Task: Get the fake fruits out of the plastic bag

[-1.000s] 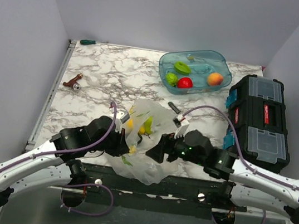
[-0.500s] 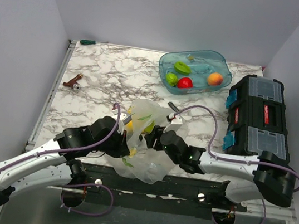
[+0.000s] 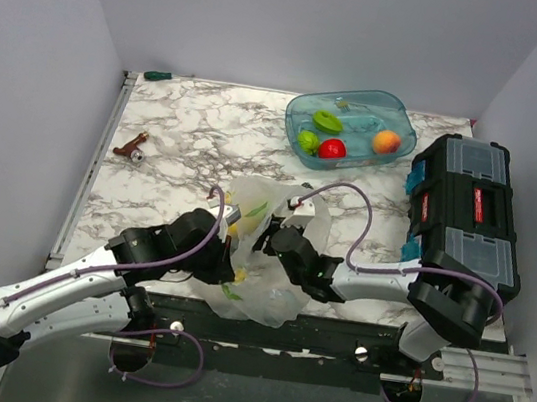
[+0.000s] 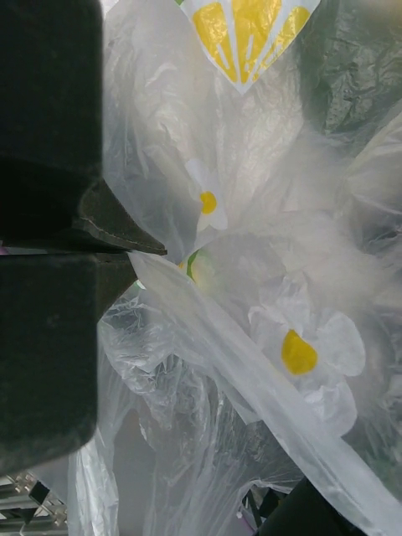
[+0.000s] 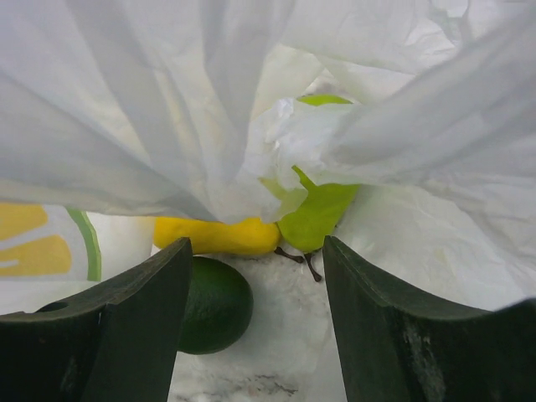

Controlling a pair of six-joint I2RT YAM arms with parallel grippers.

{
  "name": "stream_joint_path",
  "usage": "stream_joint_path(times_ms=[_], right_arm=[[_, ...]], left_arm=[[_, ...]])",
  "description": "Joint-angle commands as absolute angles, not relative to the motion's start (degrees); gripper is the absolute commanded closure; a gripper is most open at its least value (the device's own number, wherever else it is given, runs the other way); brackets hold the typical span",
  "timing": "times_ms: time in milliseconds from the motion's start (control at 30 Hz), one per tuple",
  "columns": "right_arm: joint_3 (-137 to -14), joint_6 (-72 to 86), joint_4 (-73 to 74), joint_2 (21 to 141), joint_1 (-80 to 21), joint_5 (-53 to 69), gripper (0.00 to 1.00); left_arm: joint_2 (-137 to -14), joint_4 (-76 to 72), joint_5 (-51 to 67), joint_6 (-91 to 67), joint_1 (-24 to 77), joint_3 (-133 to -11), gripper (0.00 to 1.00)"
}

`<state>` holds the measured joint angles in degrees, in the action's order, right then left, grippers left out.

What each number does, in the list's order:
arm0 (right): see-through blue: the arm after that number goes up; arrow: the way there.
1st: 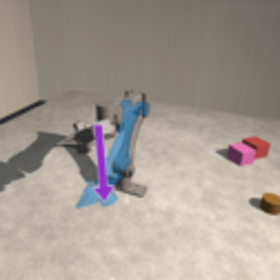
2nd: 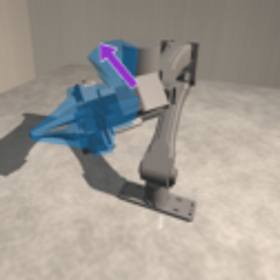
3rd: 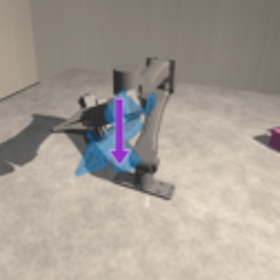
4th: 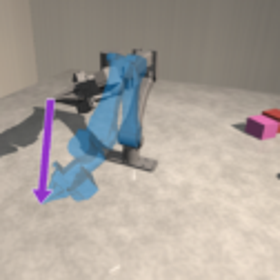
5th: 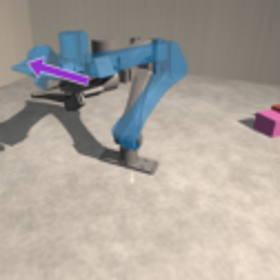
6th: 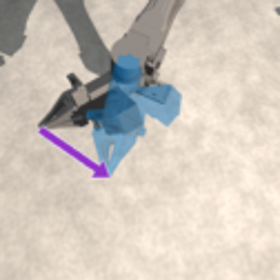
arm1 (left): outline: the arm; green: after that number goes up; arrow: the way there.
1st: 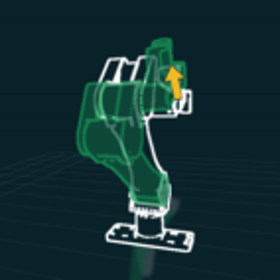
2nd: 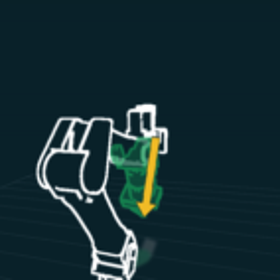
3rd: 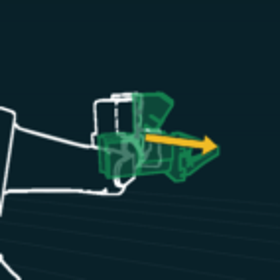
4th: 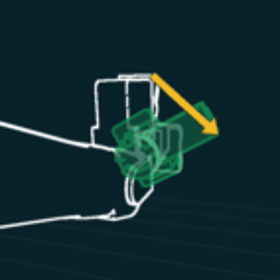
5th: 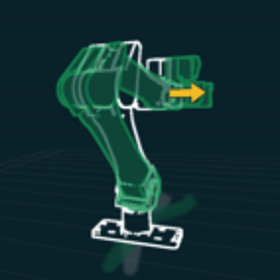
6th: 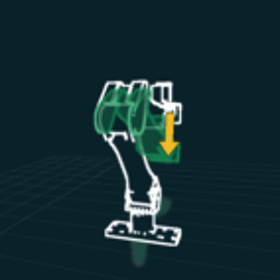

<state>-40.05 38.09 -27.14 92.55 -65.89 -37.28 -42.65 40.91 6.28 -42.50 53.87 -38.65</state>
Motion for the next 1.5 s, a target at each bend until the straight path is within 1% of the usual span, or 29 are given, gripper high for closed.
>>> stream_joint_path(times_ms=[0, 100, 167, 200, 233, 267, 300, 333, 367, 400, 500, 533, 633, 700, 767, 833, 867, 900, 1067, 1200, 1233, 1333, 1400, 1467], right_arm=[[-41.2, 36.1, -32.4, 94.5, -65.3, -39.9, 0.33], [-41.1, 35.8, -33.4, 94.3, -64.9, -39.2, 0.33], [-41.8, 35.2, -31.7, 93.4, -64.9, -36.1, 0.33], [-41.9, 35.0, -31.1, 92.7, -64.9, -33.9, 0.32], [-41.3, 34.4, -31.7, 92.0, -65.0, -29.9, 0.32], [-40.6, 33.8, -32.7, 91.2, -65.1, -26.2, 0.32], [-40.1, 33.9, -32.8, 90.3, -65.1, -23.6, 0.3], [-39.8, 34.2, -31.5, 89.4, -65.5, -21.8, 0.3], [-39.7, 34.7, -30.0, 88.4, -65.9, -21.1, 0.27], [-39.8, 35.2, -28.1, 87.6, -66.1, -19.8, 0.27], [-39.2, 36.7, -24.1, 84.0, -67.8, -19.3, 0.25], [-39.2, 37.2, -23.0, 82.9, -68.5, -19.7, 0.25], [-38.5, 40.2, -20.0, 80.3, -69.4, -20.4, 0.25], [-37.8, 42.0, -18.8, 78.7, -69.7, -20.9, 0.25], [-36.6, 43.1, -18.5, 77.2, -70.2, -21.1, 0.25], [-35.6, 44.2, -18.1, 76.0, -70.6, -21.4, 0.27], [-35.1, 44.7, -17.7, 75.3, -70.8, -21.4, 0.28], [-34.6, 45.2, -17.2, 74.5, -71.0, -21.7, 0.29], [-30.8, 43.9, -16.3, 69.3, -73.0, -22.2, 0.3], [-29.0, 41.9, -14.9, 65.9, -74.6, -22.5, 0.3], [-28.6, 41.6, -14.9, 65.4, -74.8, -22.0, 0.3], [-27.5, 41.0, -14.5, 64.0, -76.0, -22.0, 0.3], [-26.7, 39.9, -14.9, 62.9, -76.8, -21.9, 0.3], [-26.3, 37.5, -16.3, 61.8, -78.1, -21.0, 0.3]], left_arm=[[-43.1, 42.6, 5.6, -42.1, 54.1, -40.1, 1.0], [-42.6, 44.9, 4.0, -42.4, 54.1, -40.8, 1.0], [-42.2, 47.4, 2.1, -42.6, 54.1, -42.4, 0.99], [-42.1, 48.2, 1.5, -42.6, 54.1, -43.3, 0.92], [-41.9, 49.0, 1.0, -42.5, 54.1, -44.3, 0.82], [-41.9, 49.4, 0.5, -41.9, 54.1, -45.7, 0.7], [-42.0, 49.9, 0.5, -41.3, 54.1, -47.0, 0.59], [-42.3, 50.4, 0.4, -40.4, 54.1, -48.7, 0.52], [-43.0, 50.9, -1.0, -39.5, 54.1, -50.4, 0.37], [-43.6, 51.5, -1.9, -38.4, 54.1, -52.2, 0.31], [-46.5, 50.9, -3.3, -34.5, 54.1, -56.1, 0.19], [-47.9, 50.6, -3.8, -33.4, 54.1, -57.5, 0.17], [-53.1, 51.2, -5.8, -31.1, 54.1, -62.5, 0.17], [-56.0, 50.8, -7.0, -30.0, 54.1, -65.2, 0.18], [-58.5, 49.7, -7.9, -28.7, 54.1, -66.4, 0.24], [-61.2, 50.7, -10.3, -28.5, 54.1, -68.0, 0.42], [-62.2, 51.4, -12.1, -28.6, 54.1, -68.6, 0.48], [-62.5, 51.2, -13.1, -28.5, 54.1, -68.6, 0.51], [-63.0, 48.4, -12.7, -27.6, 53.0, -67.3, 0.6], [-64.4, 46.1, -8.9, -26.8, 52.1, -67.0, 0.6], [-65.2, 46.0, -8.7, -26.8, 51.9, -67.1, 0.62], [-66.7, 45.9, -8.9, -26.5, 50.9, -67.6, 0.75], [-67.4, 45.9, -9.0, -26.5, 49.5, -67.7, 0.86], [-68.2, 46.3, -9.6, -26.5, 48.1, -68.2, 1.0]])
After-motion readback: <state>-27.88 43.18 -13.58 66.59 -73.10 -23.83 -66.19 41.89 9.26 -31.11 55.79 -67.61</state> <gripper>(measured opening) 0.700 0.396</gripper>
